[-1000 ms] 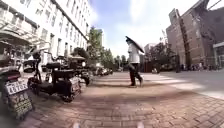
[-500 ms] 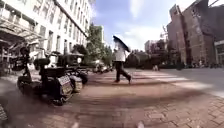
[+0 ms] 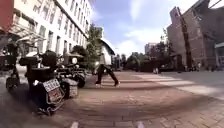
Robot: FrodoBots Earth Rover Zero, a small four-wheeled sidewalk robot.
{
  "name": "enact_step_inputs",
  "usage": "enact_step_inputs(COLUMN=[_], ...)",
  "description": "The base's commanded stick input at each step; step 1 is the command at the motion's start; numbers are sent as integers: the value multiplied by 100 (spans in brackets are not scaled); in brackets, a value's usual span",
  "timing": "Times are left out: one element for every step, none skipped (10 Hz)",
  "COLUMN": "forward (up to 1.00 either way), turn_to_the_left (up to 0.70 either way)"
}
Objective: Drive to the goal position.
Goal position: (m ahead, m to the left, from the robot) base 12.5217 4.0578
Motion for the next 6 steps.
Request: enact_step_inputs(forward=[70, 70, 70, 70, 70, 70], turn_to_the_left=[0, 0, 0, 0, 0, 0])
